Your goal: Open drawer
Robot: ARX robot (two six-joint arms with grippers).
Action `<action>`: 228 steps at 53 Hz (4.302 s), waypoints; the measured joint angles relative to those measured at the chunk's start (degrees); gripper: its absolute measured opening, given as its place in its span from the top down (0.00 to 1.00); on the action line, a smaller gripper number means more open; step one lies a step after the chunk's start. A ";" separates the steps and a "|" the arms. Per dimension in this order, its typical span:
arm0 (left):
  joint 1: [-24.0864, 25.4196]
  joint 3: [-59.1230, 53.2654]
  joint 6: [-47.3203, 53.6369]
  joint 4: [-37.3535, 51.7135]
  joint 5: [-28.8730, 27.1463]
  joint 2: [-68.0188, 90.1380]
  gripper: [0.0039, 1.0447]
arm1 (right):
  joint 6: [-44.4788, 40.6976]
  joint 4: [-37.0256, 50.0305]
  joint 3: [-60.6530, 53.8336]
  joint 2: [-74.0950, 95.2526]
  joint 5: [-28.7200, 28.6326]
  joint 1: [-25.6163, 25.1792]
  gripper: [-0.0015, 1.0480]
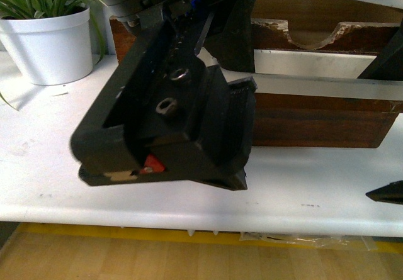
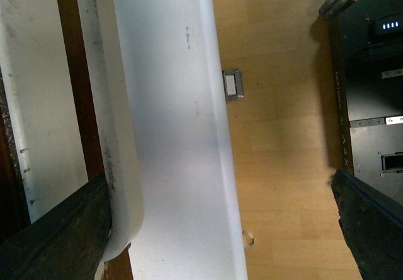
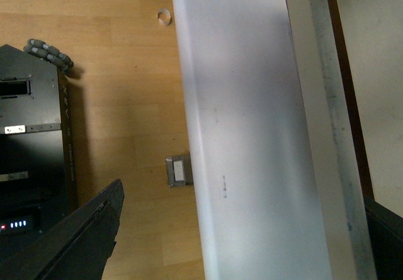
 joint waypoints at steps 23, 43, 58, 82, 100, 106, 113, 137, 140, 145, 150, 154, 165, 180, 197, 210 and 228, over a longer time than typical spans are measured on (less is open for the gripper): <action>-0.50 -7.13 -3.17 13.73 -2.93 -5.62 0.06 | 5.70 5.99 -3.15 -3.04 -0.57 -0.22 0.09; -1.66 -15.76 -8.70 30.80 -7.45 -15.98 0.06 | 16.20 18.95 -6.88 -14.32 -2.71 -6.16 0.09; 1.64 -31.43 -21.11 55.87 -21.00 -30.42 0.06 | 35.87 35.85 -17.90 -28.79 -3.41 -15.26 0.09; 2.93 -65.35 -63.43 54.71 -57.81 -67.89 0.06 | 66.84 41.53 -45.68 -64.26 5.92 -31.21 0.09; 9.25 -70.29 -68.57 58.86 -42.42 -74.53 0.25 | 68.39 39.76 -48.24 -70.16 16.24 -27.93 0.29; 14.80 -72.78 -68.06 58.66 -35.56 -78.27 0.44 | 68.52 39.76 -49.99 -72.26 20.02 -24.00 0.47; 18.38 -74.49 -67.69 55.08 -32.50 -82.58 0.64 | 68.54 39.76 -51.71 -73.61 22.97 -20.96 0.66; 35.15 -79.10 -67.28 51.12 -15.89 -92.11 0.96 | 68.70 39.89 -55.87 -77.55 32.59 -10.88 0.99; 35.17 -79.56 -67.28 51.12 -15.76 -92.32 0.96 | 68.70 39.91 -56.13 -77.79 32.59 -10.88 0.99; 35.28 -80.26 -67.30 51.21 -15.80 -93.15 0.96 | 68.70 40.28 -58.29 -79.84 32.61 -10.88 0.99; 35.32 -81.83 -67.28 51.25 -15.72 -94.71 0.96 | 68.70 40.24 -58.40 -79.91 32.61 -10.88 0.99; 35.32 -81.83 -67.28 51.23 -15.67 -94.82 0.96 | 68.70 40.26 -58.40 -80.02 32.61 -10.88 0.99; 35.32 -81.83 -67.28 51.23 -15.72 -94.92 0.96 | 68.70 40.26 -58.40 -80.02 32.61 -10.88 0.99; 35.32 -81.83 -67.30 51.23 -15.72 -94.92 0.94 | 68.70 40.26 -58.40 -80.02 32.59 -10.88 0.96; 35.32 -81.83 -67.30 51.23 -15.72 -94.92 0.43 | 68.70 40.26 -58.40 -80.04 32.59 -10.88 0.44; 35.32 -81.83 -67.28 51.23 -15.72 -94.92 0.05 | 68.74 40.26 -58.40 -80.02 32.59 -10.88 0.07; 35.32 -81.83 -67.28 51.23 -15.72 -94.92 0.06 | 68.74 40.26 -58.40 -80.02 32.59 -10.88 0.09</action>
